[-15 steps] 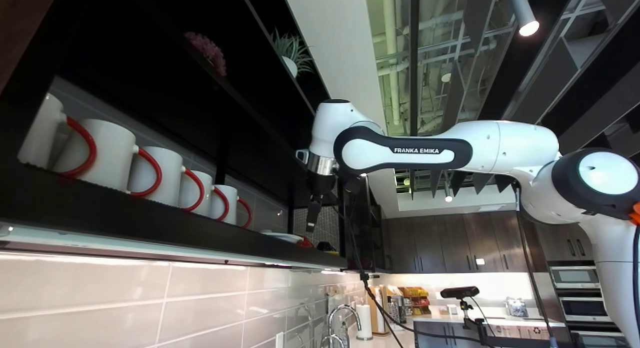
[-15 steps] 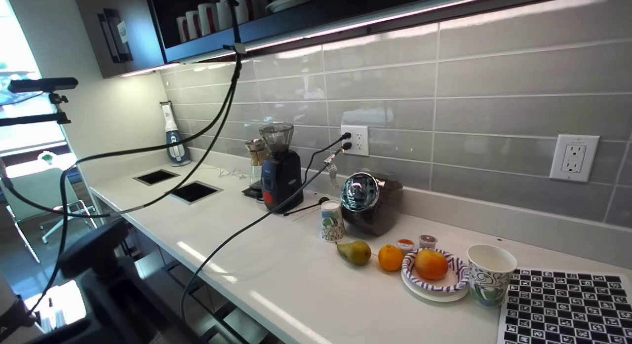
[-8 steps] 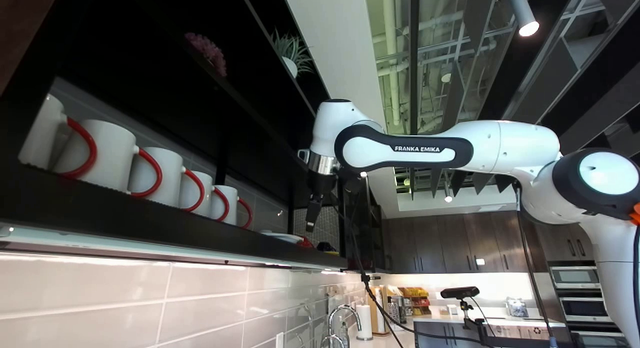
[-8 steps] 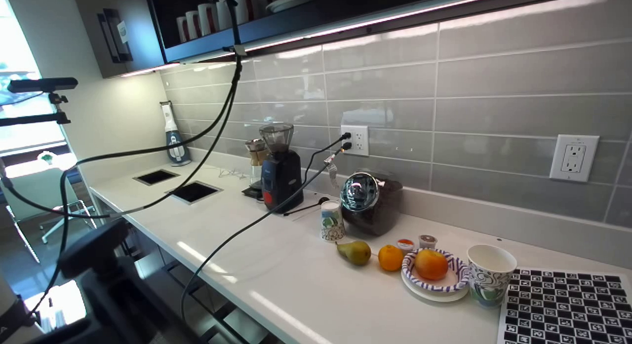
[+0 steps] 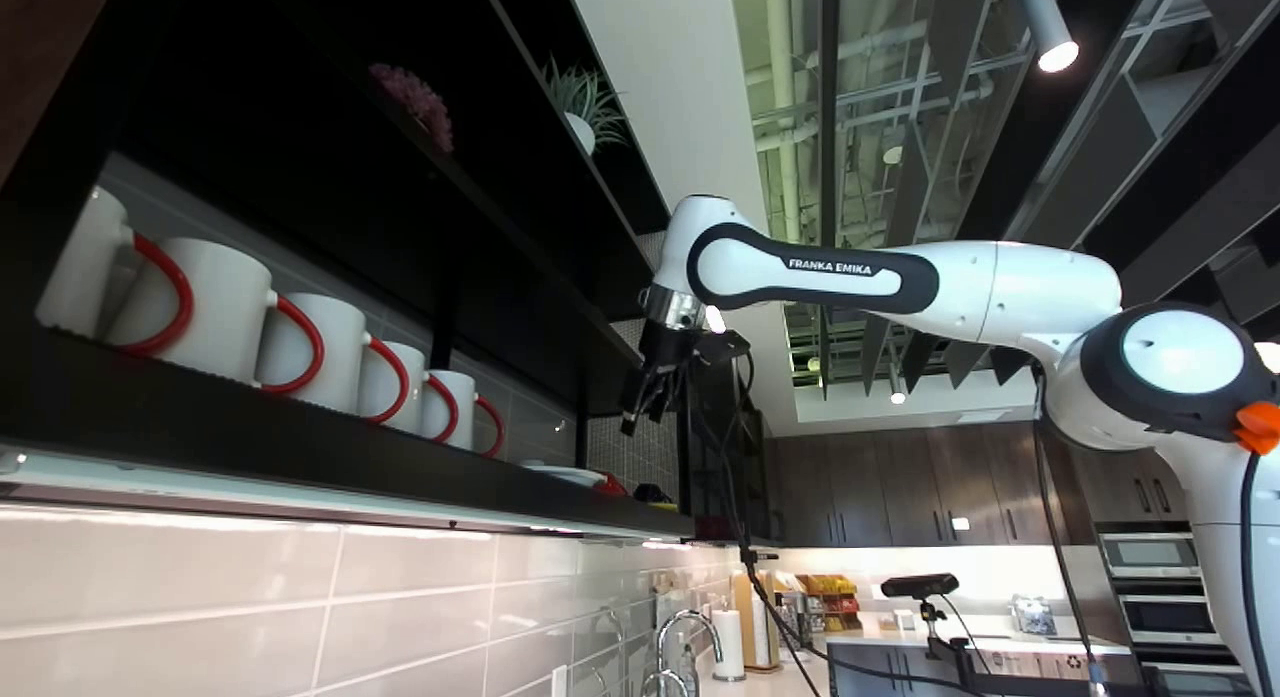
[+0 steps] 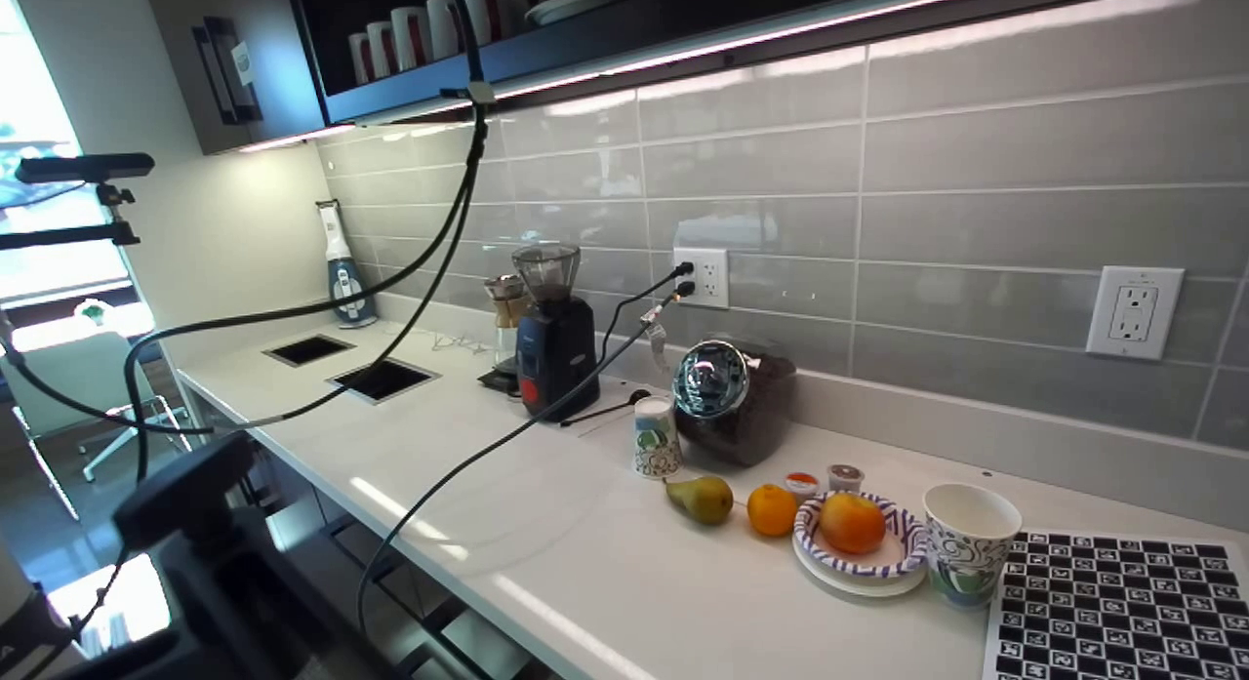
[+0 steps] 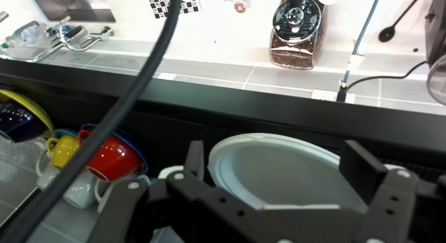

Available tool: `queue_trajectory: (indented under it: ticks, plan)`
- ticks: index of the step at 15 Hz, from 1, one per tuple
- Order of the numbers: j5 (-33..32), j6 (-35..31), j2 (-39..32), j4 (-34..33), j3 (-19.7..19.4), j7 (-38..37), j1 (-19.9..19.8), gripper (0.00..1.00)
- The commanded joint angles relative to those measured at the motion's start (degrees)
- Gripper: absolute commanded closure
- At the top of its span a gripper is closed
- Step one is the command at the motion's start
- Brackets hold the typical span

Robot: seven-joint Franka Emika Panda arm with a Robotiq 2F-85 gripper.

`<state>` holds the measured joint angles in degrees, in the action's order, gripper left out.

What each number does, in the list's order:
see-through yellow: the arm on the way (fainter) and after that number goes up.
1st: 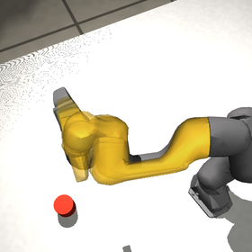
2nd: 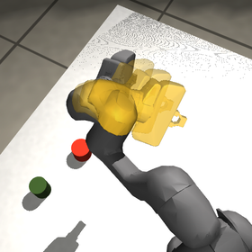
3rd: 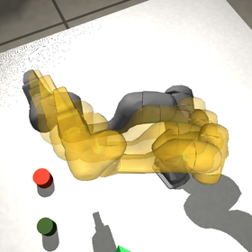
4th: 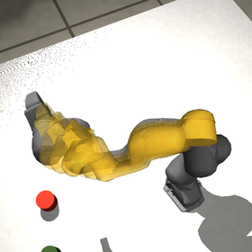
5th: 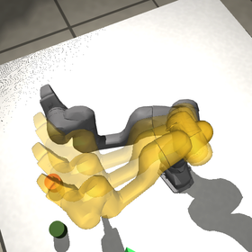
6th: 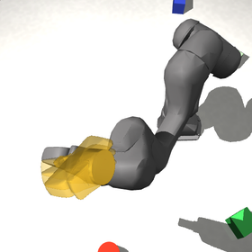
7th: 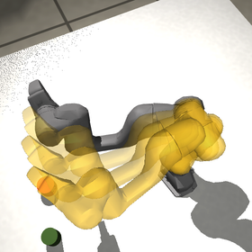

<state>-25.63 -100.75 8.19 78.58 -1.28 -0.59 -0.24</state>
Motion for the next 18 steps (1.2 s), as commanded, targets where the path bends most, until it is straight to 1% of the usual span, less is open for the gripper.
queue_trajectory:
  ticks: [1,6,8,9,11,16,17,18]
  plan:
    - [9.95,-0.86,-0.68,-3.76,-3.65,-1.09,-1.22,0.0]
    - [28.26,-4.06,-2.46,-3.82,-11.14,1.14,-2.33,0.0]
    - [36.35,-3.66,-3.81,-4.34,-14.18,2.25,-2.97,0.0]
    - [29.99,-3.34,-1.87,-2.45,-12.25,0.75,-2.13,0.0]
    - [30.79,-3.36,-2.29,-2.29,-13.12,1.22,-2.34,0.0]
    - [30.73,-3.36,-2.16,-2.31,-12.4,1.13,-2.09,0.0]
    - [31.32,-2.32,-3.43,-4.15,-12.91,-1.09,-2.58,0.0]
    - [31.71,-1.41,-4.96,-6.46,-13.65,-5.24,-3.37,0.0]
